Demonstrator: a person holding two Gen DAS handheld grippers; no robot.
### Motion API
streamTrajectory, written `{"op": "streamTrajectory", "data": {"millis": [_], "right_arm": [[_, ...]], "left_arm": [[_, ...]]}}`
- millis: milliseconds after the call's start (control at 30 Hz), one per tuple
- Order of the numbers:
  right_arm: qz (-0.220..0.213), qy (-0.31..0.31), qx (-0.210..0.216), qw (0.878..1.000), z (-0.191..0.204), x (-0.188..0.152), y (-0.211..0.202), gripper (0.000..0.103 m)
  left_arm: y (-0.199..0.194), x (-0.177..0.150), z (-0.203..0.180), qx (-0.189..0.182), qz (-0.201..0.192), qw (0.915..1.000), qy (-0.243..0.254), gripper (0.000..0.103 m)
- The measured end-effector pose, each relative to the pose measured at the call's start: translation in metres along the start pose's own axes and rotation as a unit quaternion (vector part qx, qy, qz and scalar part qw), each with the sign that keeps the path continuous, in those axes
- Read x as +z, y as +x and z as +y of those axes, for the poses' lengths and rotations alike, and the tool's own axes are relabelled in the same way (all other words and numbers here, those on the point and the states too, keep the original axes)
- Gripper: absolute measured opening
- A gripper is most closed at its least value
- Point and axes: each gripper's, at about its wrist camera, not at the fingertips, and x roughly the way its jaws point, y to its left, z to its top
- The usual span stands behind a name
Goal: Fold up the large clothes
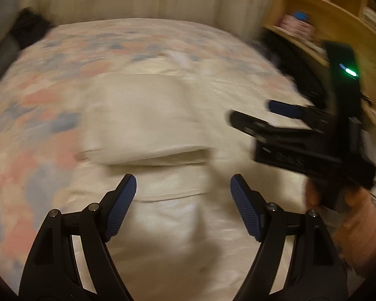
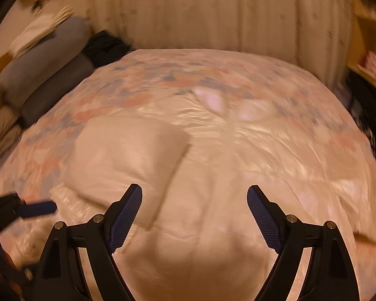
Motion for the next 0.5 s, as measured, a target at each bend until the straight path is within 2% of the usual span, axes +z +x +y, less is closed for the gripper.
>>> {"op": "streamTrajectory", "data": {"millis": [67, 267, 367, 433, 467, 500], "right_arm": [[0.003, -0.030, 0.005, 1.000, 0.020, 0.001, 0.004, 0.087], [0.009, -0.120, 0.008, 0.993, 0.076, -0.010, 0.020, 0.087], [0.004, -0.180, -0.012, 0.984, 0.107, -0.023, 0.031, 0.087], [-0.001, -0.231, -0.056, 0.971, 0.133, -0.031, 0.042, 0.087], [-0.004, -0.242, -0.069, 0.968, 0.140, -0.033, 0.047, 0.078], [-0.004, -0.256, -0.082, 0.963, 0.147, -0.033, 0.051, 0.052]], "left_arm": [[-0.006, -0.003, 0.021, 0.045, -0.003, 0.9986, -0.029, 0.076], [-0.018, -0.009, 0.079, 0.089, -0.011, 0.9882, -0.125, 0.076], [-0.018, -0.011, 0.100, 0.099, -0.006, 0.9818, -0.162, 0.076], [-0.016, -0.011, 0.107, 0.095, -0.005, 0.9792, -0.179, 0.076], [-0.015, -0.012, 0.109, 0.092, -0.004, 0.9778, -0.188, 0.076], [-0.013, -0.009, 0.110, 0.090, -0.004, 0.9772, -0.192, 0.076]]}}
